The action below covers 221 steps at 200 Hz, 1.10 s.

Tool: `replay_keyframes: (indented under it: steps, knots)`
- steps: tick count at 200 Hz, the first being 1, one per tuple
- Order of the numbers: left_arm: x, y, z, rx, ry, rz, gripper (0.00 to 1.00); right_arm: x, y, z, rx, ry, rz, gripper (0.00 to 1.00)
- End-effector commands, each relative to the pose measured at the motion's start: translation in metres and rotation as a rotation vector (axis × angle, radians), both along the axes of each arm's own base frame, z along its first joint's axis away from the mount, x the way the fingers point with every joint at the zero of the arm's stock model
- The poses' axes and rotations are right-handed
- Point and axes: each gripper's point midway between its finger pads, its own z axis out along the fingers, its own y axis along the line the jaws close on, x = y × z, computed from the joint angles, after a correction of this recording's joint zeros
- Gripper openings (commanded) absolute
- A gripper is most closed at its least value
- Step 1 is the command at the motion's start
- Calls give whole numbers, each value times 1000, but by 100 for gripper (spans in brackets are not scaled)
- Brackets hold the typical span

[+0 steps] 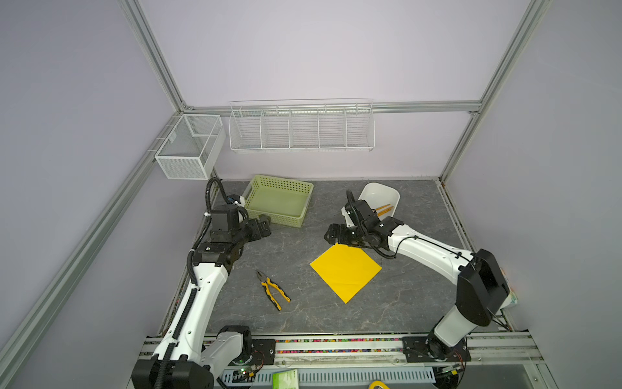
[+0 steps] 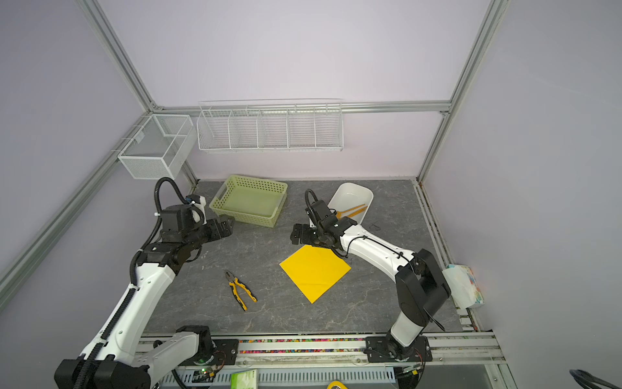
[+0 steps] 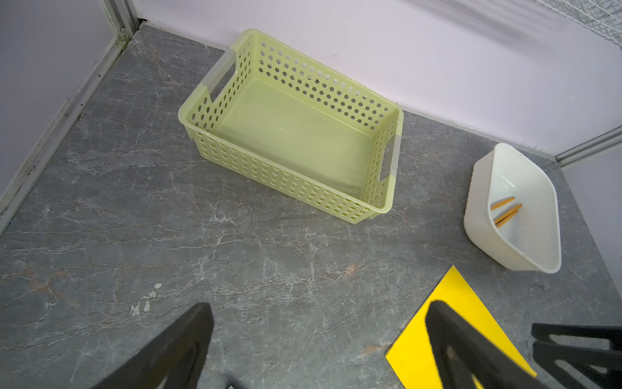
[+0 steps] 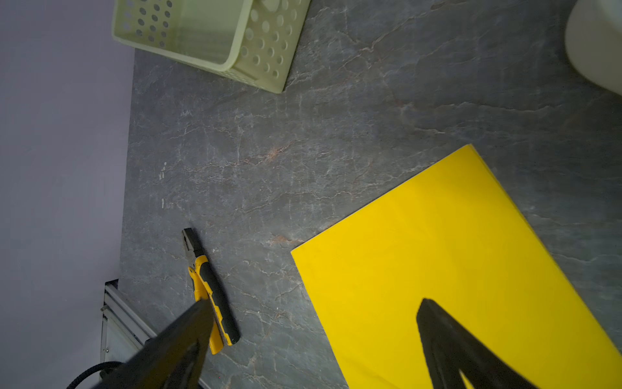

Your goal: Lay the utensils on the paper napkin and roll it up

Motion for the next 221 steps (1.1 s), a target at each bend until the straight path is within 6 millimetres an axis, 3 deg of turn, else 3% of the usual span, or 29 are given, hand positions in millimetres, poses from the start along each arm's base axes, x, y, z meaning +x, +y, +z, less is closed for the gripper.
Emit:
replay_keyframes:
  steps: [1,26,60,107,136,164,179,221]
  knots:
    - [6,-2,6,22,12,-17,100,1,-23,1,-66,-14,7,98]
    - [20,-13,0,3,48,-36,100,9,-38,3,-76,-23,-11,98]
    - [38,-49,-12,12,113,-121,97,22,-52,6,-56,-16,-34,99]
    - [58,-92,-15,21,172,-245,96,58,-72,2,-57,-11,-79,99]
    - [62,-83,-7,113,149,-255,96,81,-88,-3,-56,5,-122,99]
    - [61,-73,-17,203,106,-260,96,95,-105,-17,-78,43,-168,98]
    - [61,-66,-21,241,88,-249,95,97,-112,-23,-88,57,-184,98]
    - [54,-57,-7,280,24,-224,96,89,-137,-39,-144,102,-223,98]
